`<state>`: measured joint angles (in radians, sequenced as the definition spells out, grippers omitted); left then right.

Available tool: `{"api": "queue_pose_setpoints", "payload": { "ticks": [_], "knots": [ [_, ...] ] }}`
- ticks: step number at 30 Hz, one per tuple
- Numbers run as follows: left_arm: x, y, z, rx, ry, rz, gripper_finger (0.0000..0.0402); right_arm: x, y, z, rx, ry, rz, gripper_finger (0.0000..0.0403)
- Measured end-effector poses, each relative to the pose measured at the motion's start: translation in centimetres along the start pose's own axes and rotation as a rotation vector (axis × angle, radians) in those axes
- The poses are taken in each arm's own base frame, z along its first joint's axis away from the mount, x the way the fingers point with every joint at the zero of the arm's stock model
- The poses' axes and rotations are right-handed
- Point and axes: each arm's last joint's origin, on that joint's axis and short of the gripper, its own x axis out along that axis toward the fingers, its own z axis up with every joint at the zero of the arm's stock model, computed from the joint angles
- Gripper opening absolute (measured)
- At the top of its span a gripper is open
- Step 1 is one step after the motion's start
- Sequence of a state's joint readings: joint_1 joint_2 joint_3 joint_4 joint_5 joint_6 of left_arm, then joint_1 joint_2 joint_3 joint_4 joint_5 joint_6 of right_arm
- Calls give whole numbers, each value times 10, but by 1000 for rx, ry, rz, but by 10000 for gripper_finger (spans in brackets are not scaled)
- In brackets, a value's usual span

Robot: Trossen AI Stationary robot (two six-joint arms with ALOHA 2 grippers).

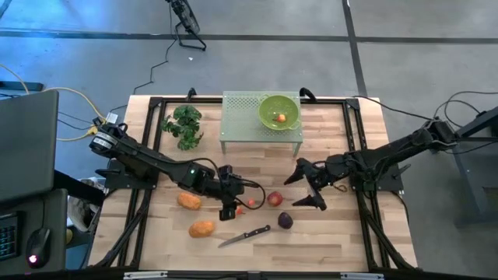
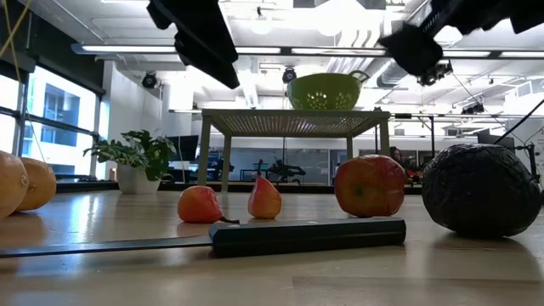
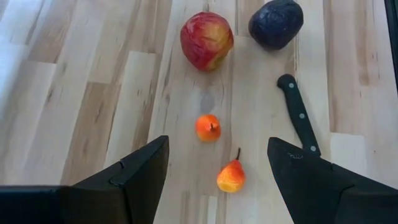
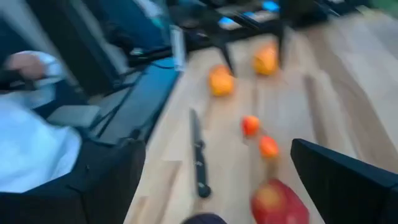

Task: Pick & Place Fruit
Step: Put the apple into the strainer bowl on the shelf

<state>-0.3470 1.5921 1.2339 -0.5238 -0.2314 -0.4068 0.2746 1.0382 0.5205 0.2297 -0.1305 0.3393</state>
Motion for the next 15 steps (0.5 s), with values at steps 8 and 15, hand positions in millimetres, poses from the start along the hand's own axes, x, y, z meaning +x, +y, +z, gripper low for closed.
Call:
{"api": "queue_pose_setpoints", "payload": {
  "ticks": [8, 15],
  "knots": [
    [0, 0, 1, -34, -7, -4, 269, 0, 0, 6, -37, -77, -44, 395],
    [0, -1, 1, -46, -9, -5, 269, 0, -2, 7, -35, -103, -122, 395]
  ]
}}
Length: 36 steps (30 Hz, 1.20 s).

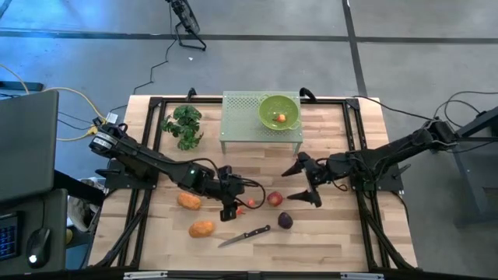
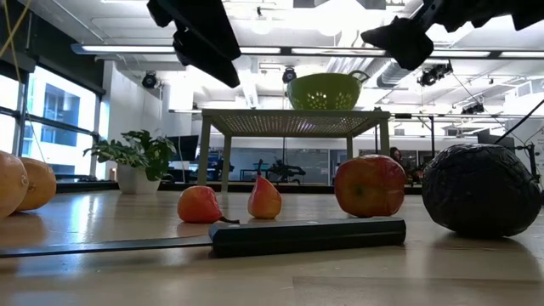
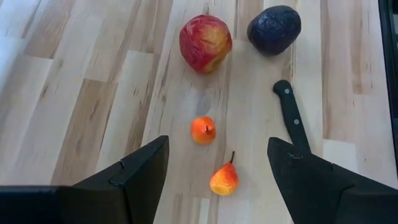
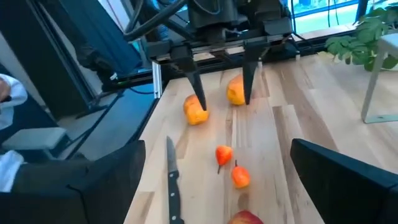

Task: Pick & Place Fruit
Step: Put the apple into the strainer bowl on the shelf

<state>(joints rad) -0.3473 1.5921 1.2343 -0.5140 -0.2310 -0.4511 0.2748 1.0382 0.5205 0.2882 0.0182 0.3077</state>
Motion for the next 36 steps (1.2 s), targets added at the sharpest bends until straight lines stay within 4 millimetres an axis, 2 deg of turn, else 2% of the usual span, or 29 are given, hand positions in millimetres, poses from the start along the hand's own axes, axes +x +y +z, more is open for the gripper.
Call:
{"api": "queue_pose_setpoints", "payload": {
  "ticks": [9, 17, 22, 27, 36],
  "knots": [
    [-8, -3, 11, -4, -27, -14, 269, 13, 7, -14, -106, 59, 19, 394],
    [-10, -4, 13, 28, -29, -14, 269, 27, 3, -27, -174, 125, 5, 394],
    [-10, -2, 9, 10, 14, 5, 269, 33, 0, -35, -265, 161, -22, 394],
    [-9, 0, 3, -34, 72, 11, 269, 37, -1, -39, -279, 179, -25, 394],
    [6, 5, -17, -105, 117, 12, 269, 51, -7, -59, -285, 265, -64, 394]
  ]
}}
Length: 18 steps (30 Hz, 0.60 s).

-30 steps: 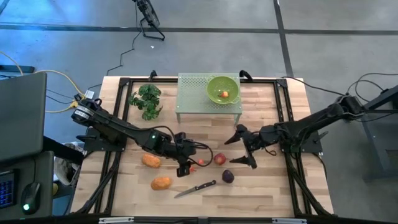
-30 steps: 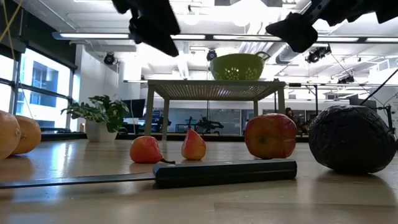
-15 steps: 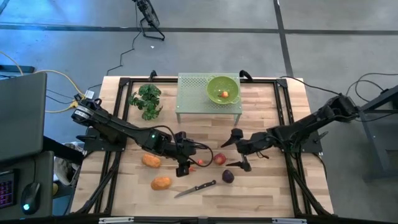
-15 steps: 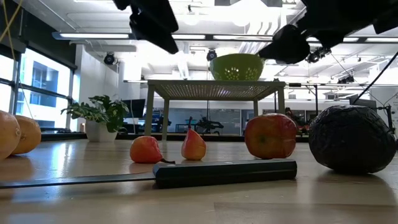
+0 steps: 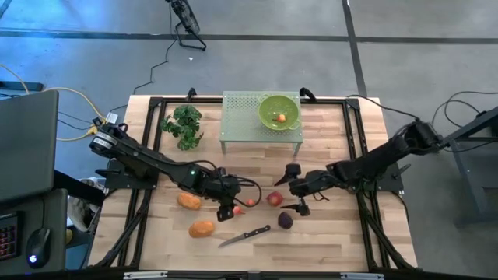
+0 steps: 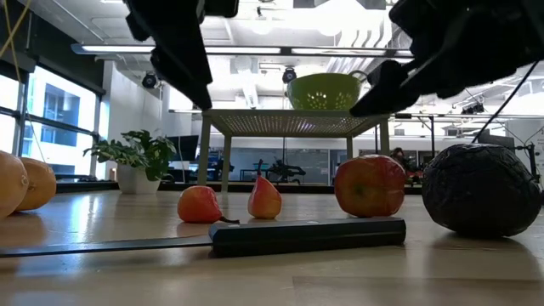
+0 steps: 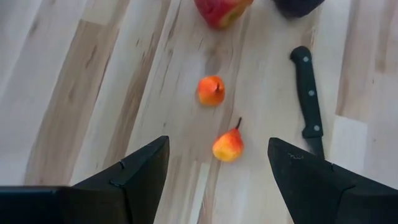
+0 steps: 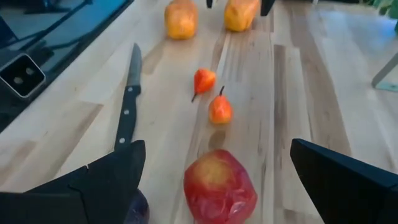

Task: Pick & Place Fruit
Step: Put the apple into the strainer bowl on the shelf

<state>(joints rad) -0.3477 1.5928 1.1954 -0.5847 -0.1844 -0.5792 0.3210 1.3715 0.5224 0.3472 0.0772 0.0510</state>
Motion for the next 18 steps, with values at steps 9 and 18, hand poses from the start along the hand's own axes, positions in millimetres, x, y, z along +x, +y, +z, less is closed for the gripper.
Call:
{"api": "queue_pose_setpoints", "payload": {
  "ticks": [9, 18],
  "knots": [
    [5, 3, -5, -4, 6, 11, 269, 15, 1, -10, 3, 25, 1, 394],
    [5, 3, -5, -4, 4, 14, 269, 28, 1, -23, -1, 68, -7, 394]
  ]
}}
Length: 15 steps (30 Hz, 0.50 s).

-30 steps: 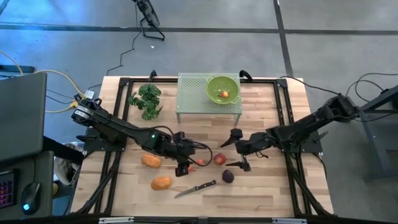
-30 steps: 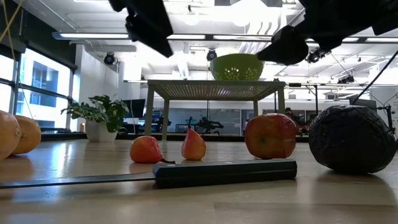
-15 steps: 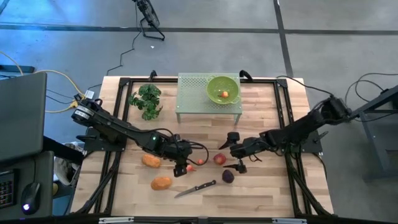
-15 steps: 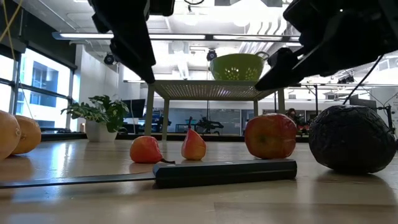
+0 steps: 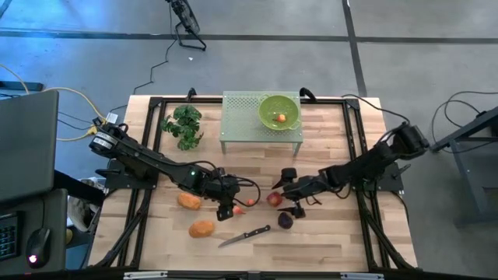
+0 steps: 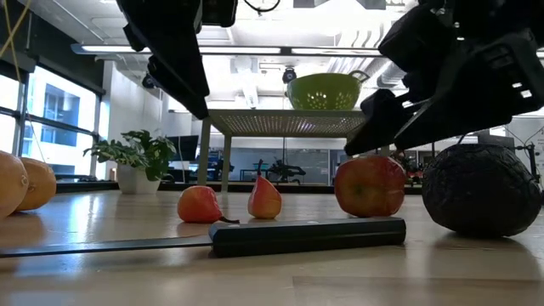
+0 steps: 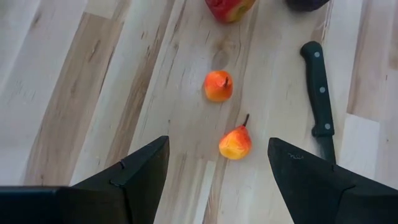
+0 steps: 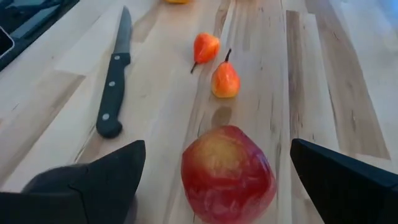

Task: Pick & Place Fruit
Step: Put the apple into the strainer bowl on the shelf

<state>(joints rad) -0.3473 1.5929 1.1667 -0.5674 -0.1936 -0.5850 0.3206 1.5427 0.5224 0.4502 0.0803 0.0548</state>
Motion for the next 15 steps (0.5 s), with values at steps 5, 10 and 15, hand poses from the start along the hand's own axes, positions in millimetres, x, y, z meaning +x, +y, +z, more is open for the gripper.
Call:
{"api": "queue_pose_setpoints", "payload": {
  "ticks": [5, 10, 15],
  "knots": [
    [0, 0, 0, -3, 0, 0, 269, 6, -1, -6, -4, 30, -3, 394],
    [0, 0, 0, -12, -1, 0, 269, 9, -4, -10, 8, 44, -12, 394],
    [0, 0, 0, -16, -2, 0, 269, 14, -4, -14, 7, 56, -8, 394]
  ]
}}
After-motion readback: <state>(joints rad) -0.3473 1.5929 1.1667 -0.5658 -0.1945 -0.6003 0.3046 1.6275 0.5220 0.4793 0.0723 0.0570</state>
